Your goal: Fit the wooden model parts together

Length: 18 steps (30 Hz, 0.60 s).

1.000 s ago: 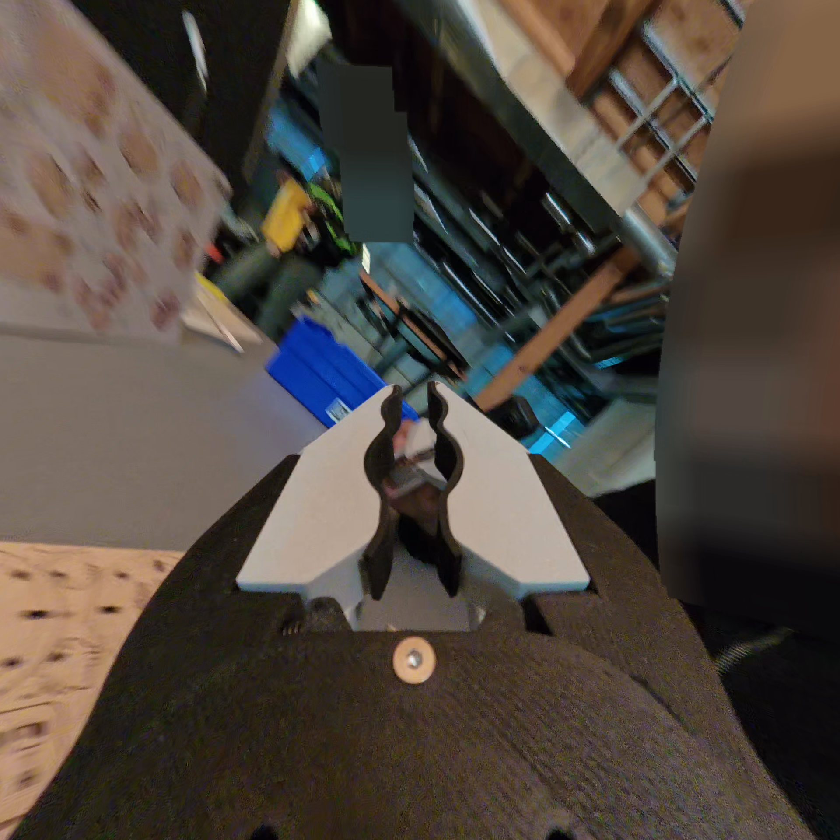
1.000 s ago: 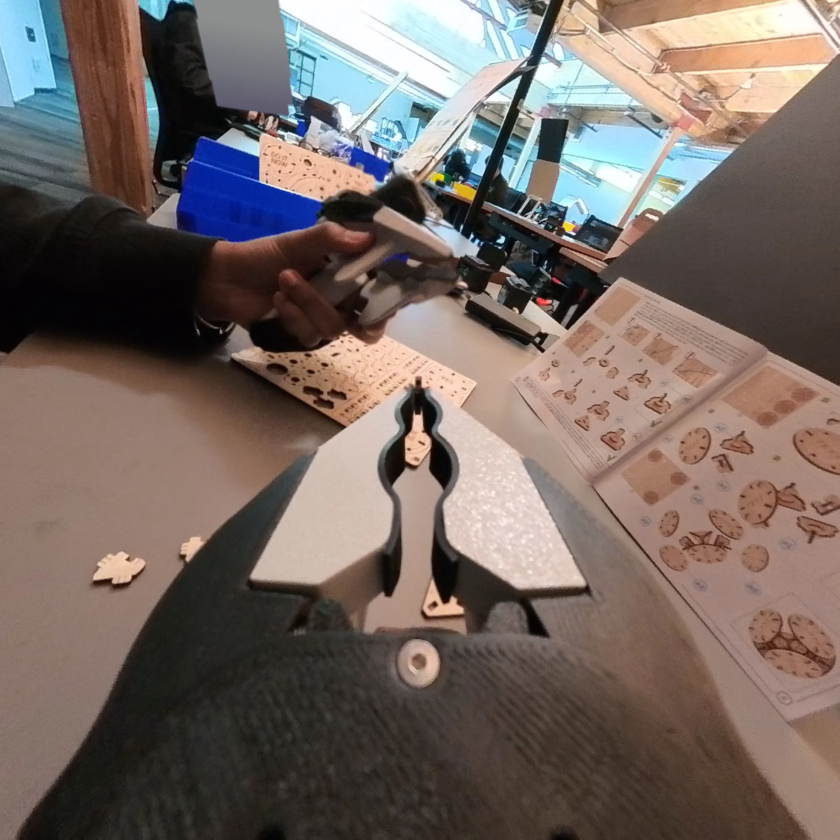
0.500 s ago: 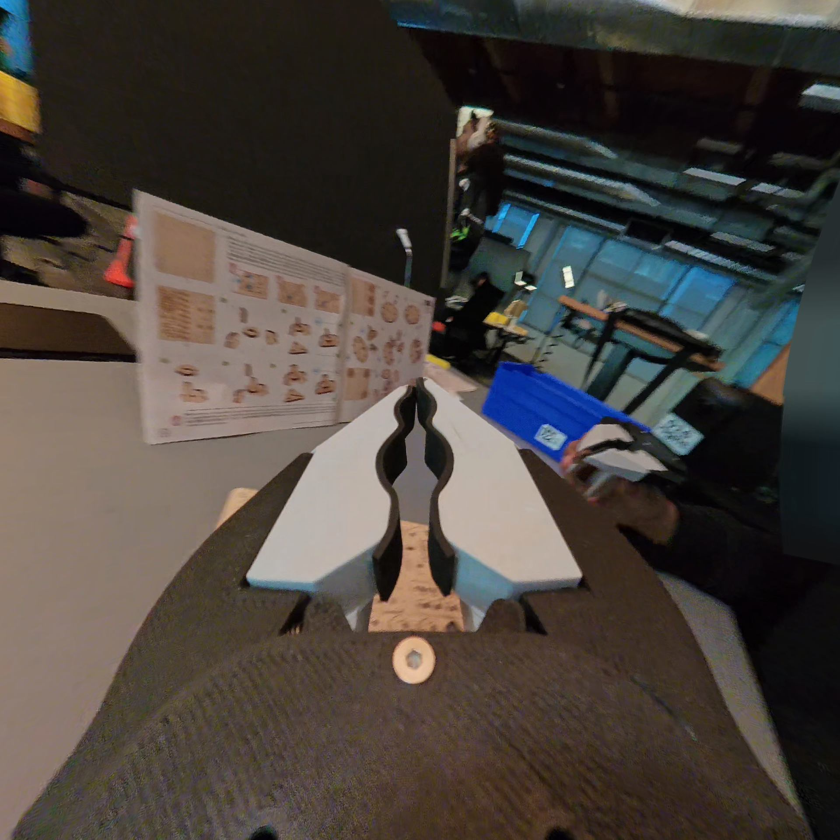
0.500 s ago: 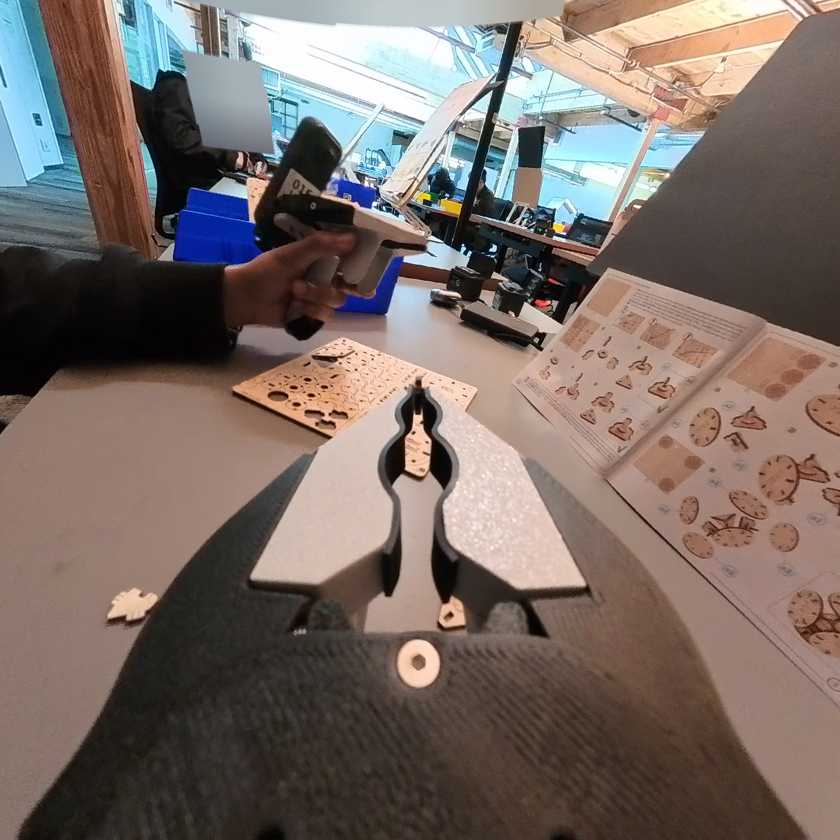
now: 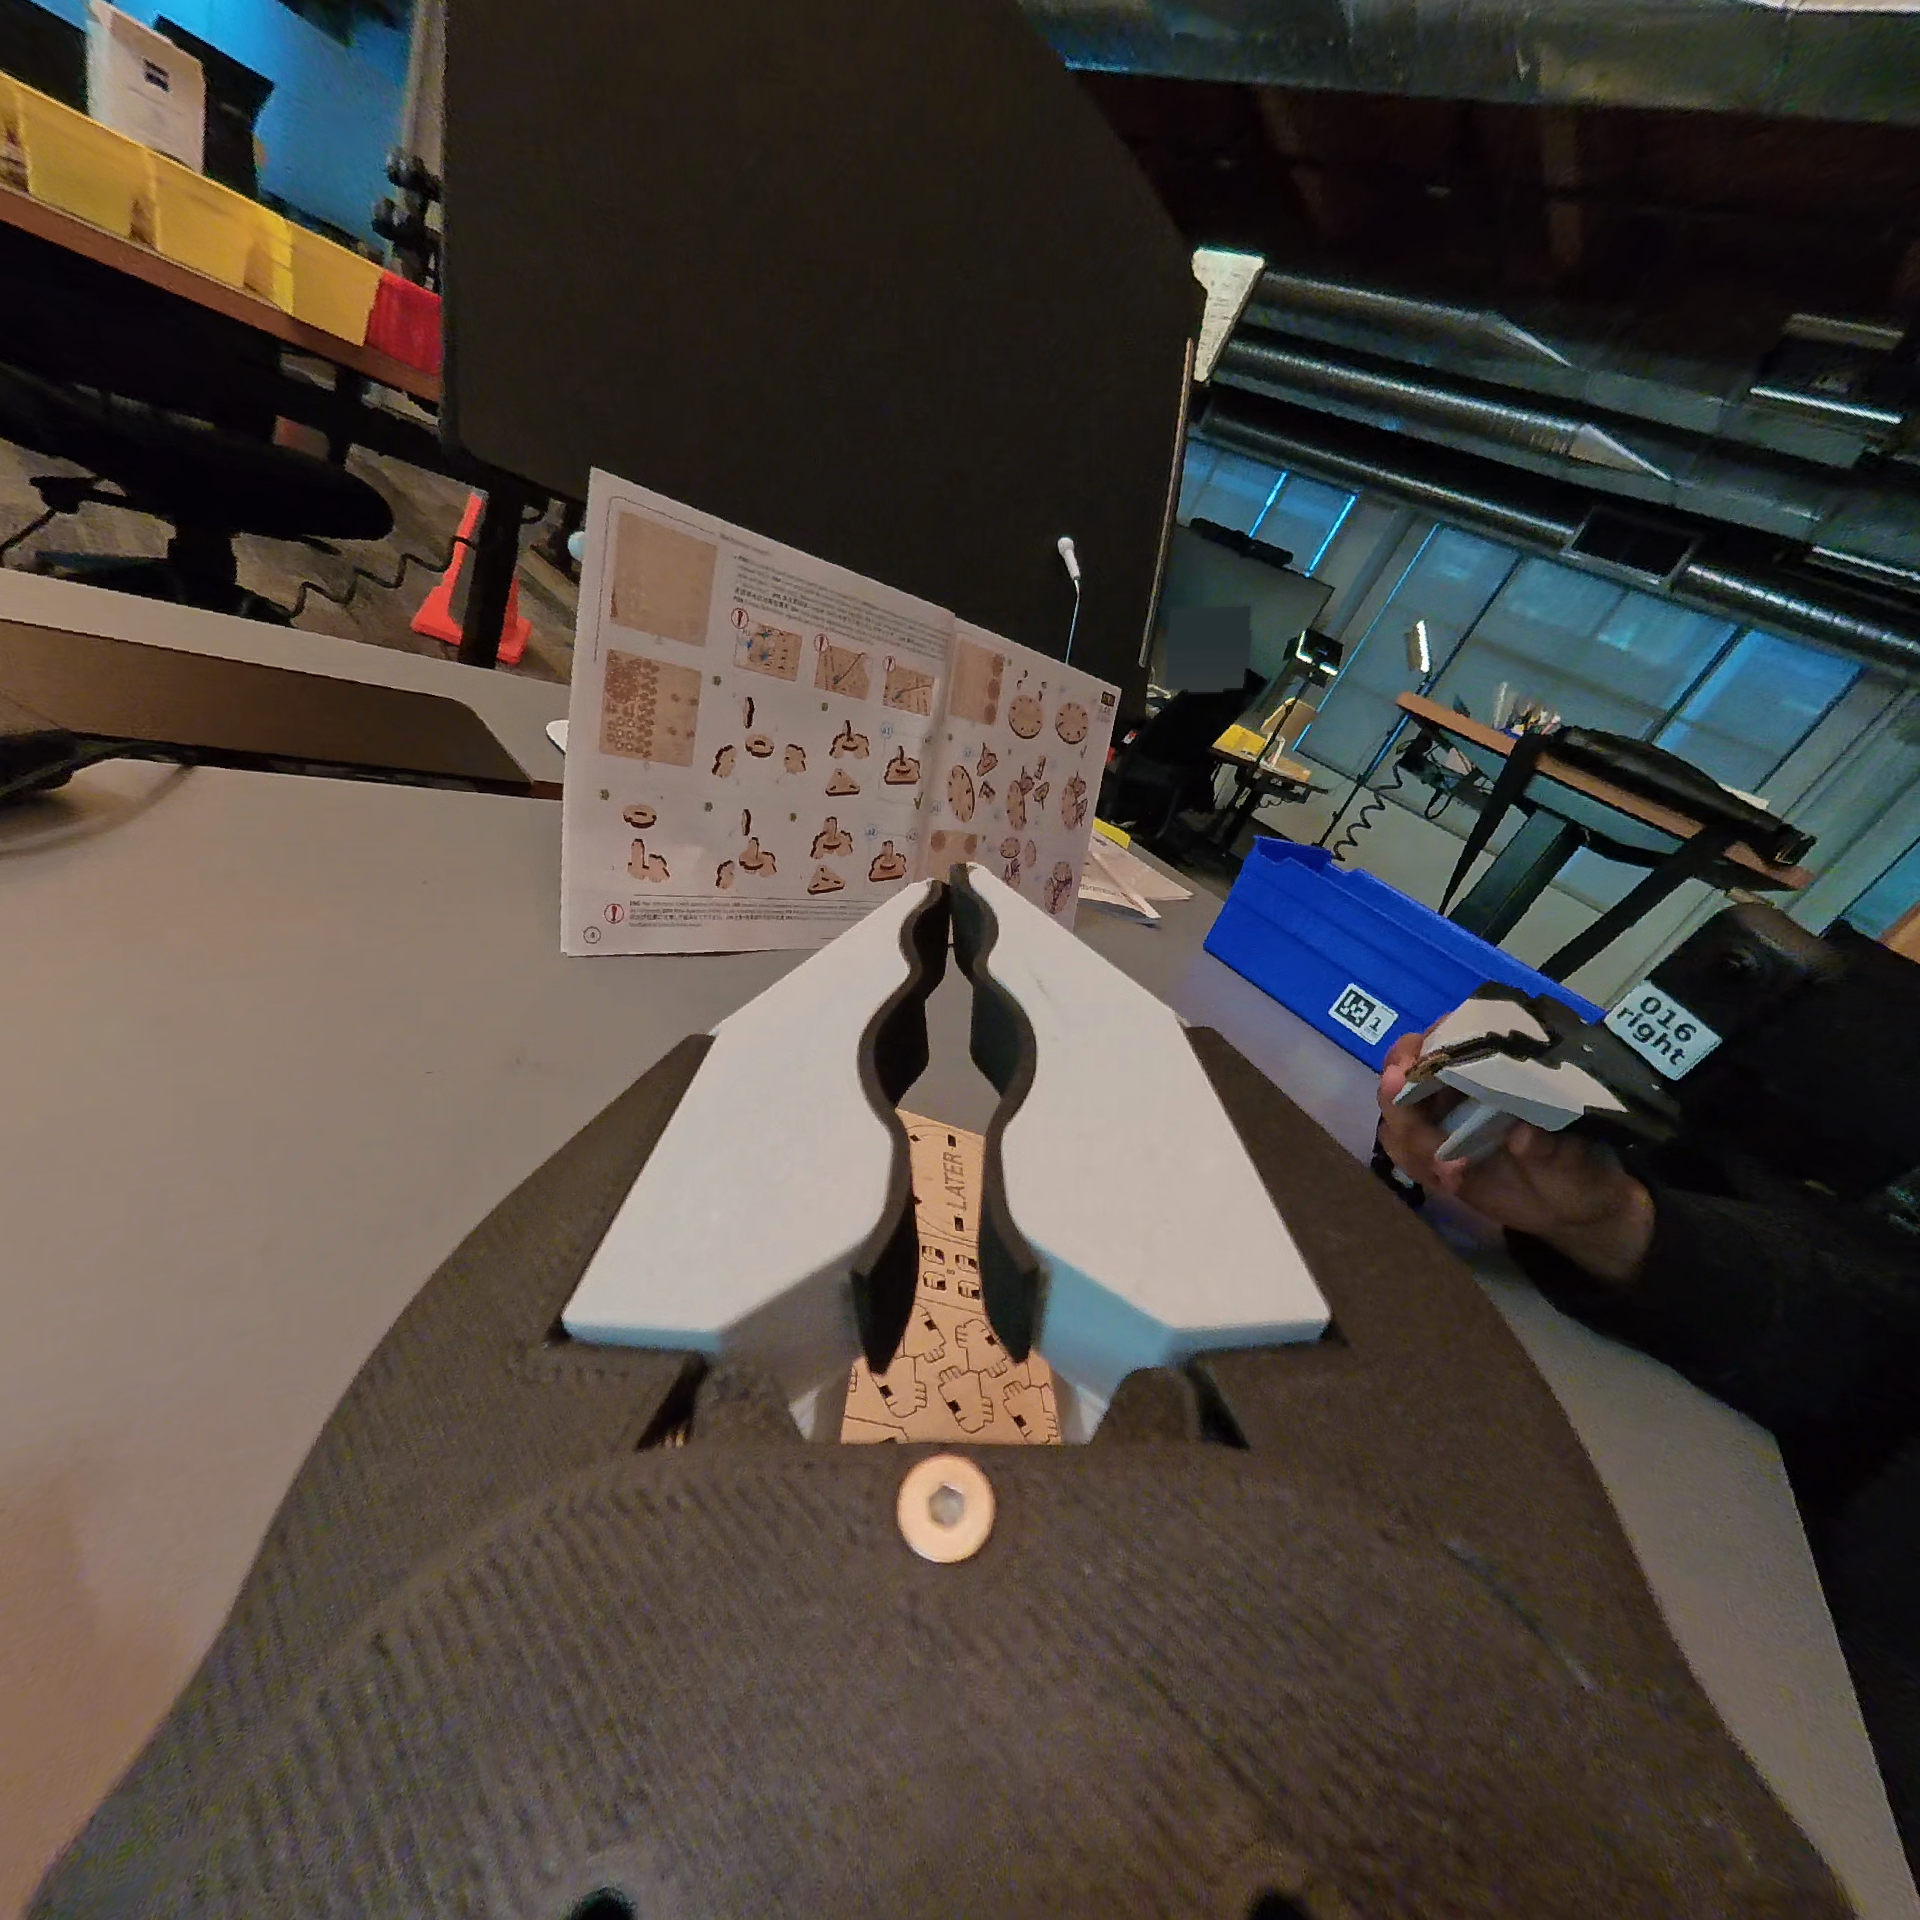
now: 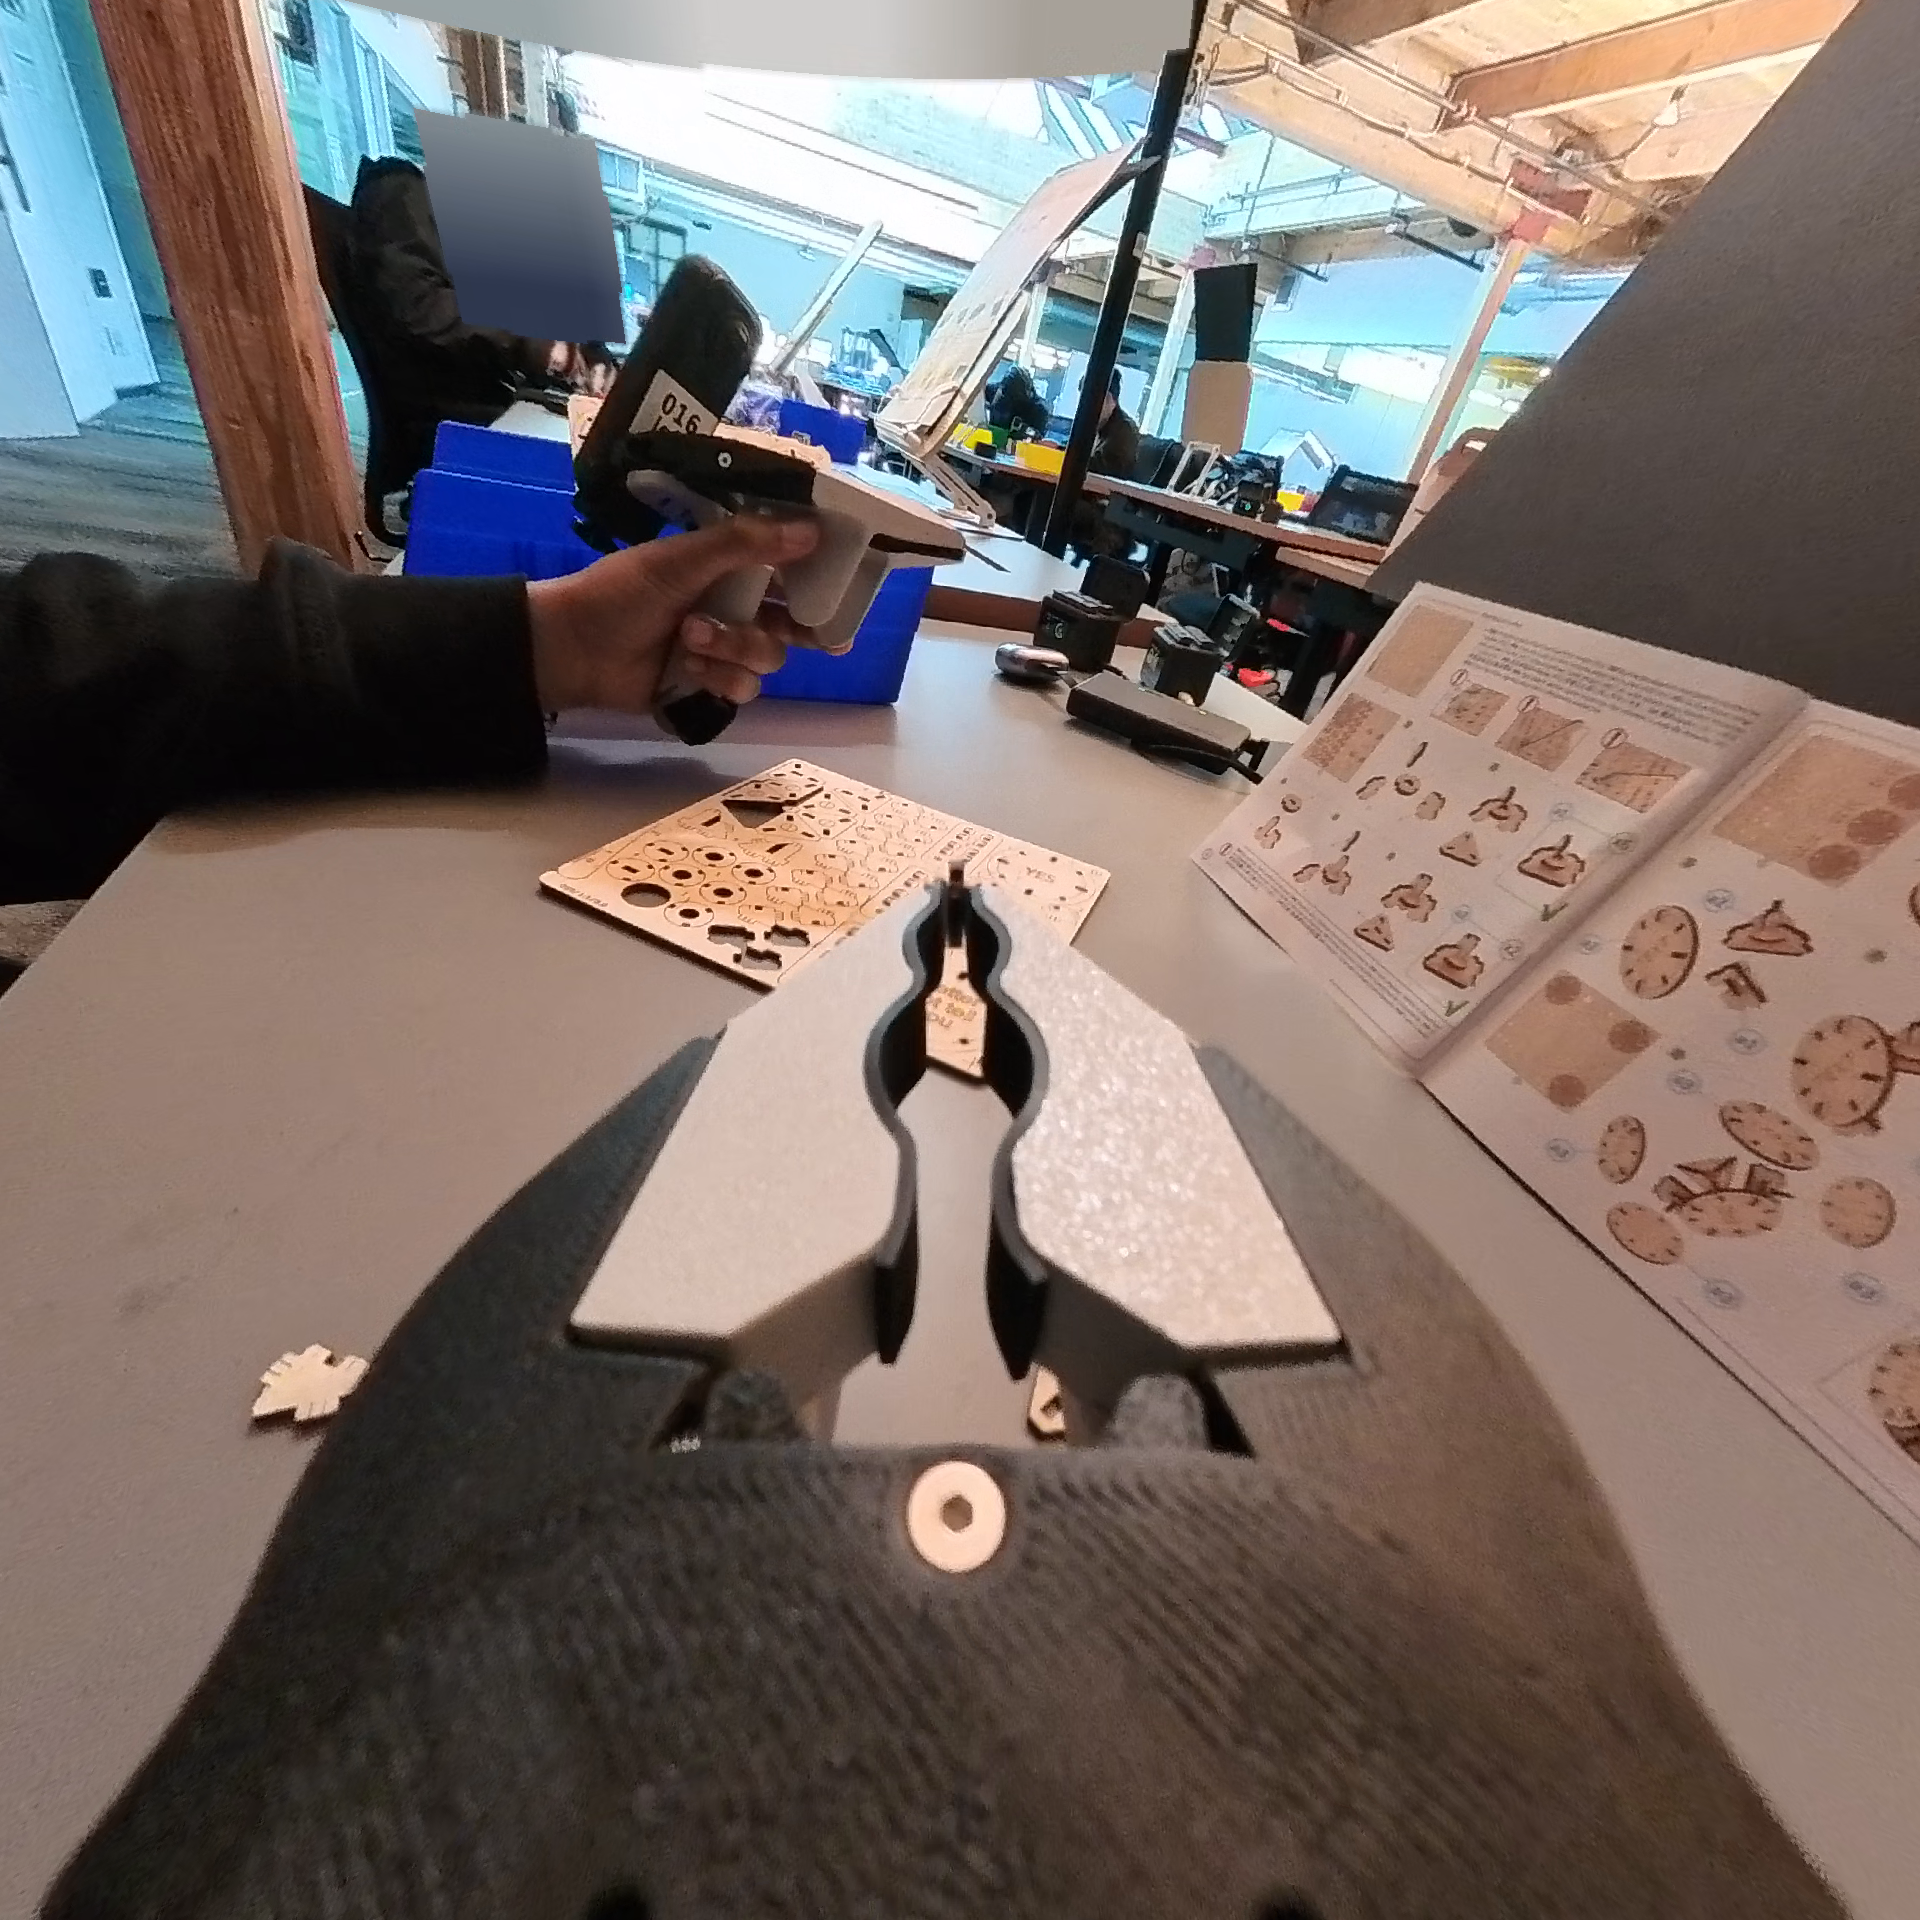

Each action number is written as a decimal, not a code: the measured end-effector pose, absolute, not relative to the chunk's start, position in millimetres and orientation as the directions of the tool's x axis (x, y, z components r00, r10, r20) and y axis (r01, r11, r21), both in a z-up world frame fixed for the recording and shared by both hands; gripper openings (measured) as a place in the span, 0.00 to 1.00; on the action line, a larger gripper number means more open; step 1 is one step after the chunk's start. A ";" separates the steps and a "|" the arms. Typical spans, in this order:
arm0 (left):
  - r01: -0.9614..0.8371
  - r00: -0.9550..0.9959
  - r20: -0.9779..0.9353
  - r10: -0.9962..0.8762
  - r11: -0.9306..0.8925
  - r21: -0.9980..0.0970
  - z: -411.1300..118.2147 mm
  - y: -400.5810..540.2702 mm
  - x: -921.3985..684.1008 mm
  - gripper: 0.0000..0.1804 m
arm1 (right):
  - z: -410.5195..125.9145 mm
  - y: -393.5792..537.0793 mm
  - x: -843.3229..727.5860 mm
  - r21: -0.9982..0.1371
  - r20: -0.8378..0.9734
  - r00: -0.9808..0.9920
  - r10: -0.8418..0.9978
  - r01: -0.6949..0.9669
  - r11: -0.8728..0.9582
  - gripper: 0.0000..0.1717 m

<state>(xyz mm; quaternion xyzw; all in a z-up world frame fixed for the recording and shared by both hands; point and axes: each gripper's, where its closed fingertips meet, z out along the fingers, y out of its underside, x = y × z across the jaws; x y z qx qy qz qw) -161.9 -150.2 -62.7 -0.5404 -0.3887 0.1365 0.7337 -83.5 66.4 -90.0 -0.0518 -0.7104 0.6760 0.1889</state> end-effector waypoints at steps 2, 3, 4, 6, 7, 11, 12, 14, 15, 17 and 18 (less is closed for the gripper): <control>0.225 0.665 0.416 0.621 0.364 -0.904 -64.2 -147.2 -161.5 0.00 | -91.2 66.4 -84.4 -0.981 0.194 -0.924 0.330 -0.176 0.082 0.00; 0.228 0.666 0.413 0.621 0.358 -0.905 -65.1 -145.7 -161.5 0.00 | -91.0 66.4 -84.4 -0.981 0.193 -0.924 0.331 -0.176 0.081 0.00; 0.230 0.666 0.411 0.622 0.353 -0.907 -65.8 -144.6 -161.6 0.00 | -90.8 66.5 -84.5 -0.981 0.194 -0.923 0.332 -0.177 0.081 0.00; 0.233 0.666 0.410 0.623 0.349 -0.908 -66.9 -143.3 -161.7 0.00 | -90.9 66.4 -84.5 -0.981 0.195 -0.923 0.332 -0.178 0.082 0.00; 0.235 0.667 0.411 0.622 0.349 -0.907 -67.1 -142.8 -161.6 0.00 | -91.1 66.3 -84.5 -0.981 0.195 -0.923 0.331 -0.178 0.083 0.00; 0.238 0.666 0.418 0.619 0.354 -0.904 -67.5 -142.9 -162.0 0.00 | -91.4 65.8 -84.3 -0.980 0.199 -0.923 0.330 -0.180 0.086 0.00; 0.240 0.666 0.420 0.617 0.356 -0.903 -67.5 -142.8 -162.1 0.00 | -91.5 65.8 -84.3 -0.980 0.200 -0.922 0.330 -0.181 0.087 0.00; 0.242 0.666 0.422 0.615 0.357 -0.902 -67.8 -142.7 -162.2 0.00 | -91.7 65.6 -84.2 -0.979 0.202 -0.922 0.331 -0.183 0.090 0.00; 0.243 0.666 0.423 0.615 0.358 -0.902 -67.9 -142.6 -162.3 0.00 | -91.9 65.4 -84.1 -0.979 0.204 -0.922 0.330 -0.184 0.092 0.00; 0.243 0.666 0.425 0.613 0.360 -0.901 -67.8 -142.6 -162.3 0.00 | -92.2 65.0 -83.9 -0.978 0.207 -0.921 0.330 -0.185 0.095 0.00; 0.243 0.666 0.426 0.613 0.361 -0.900 -67.8 -142.6 -162.2 0.00 | -92.4 64.8 -83.8 -0.978 0.208 -0.921 0.330 -0.186 0.096 0.00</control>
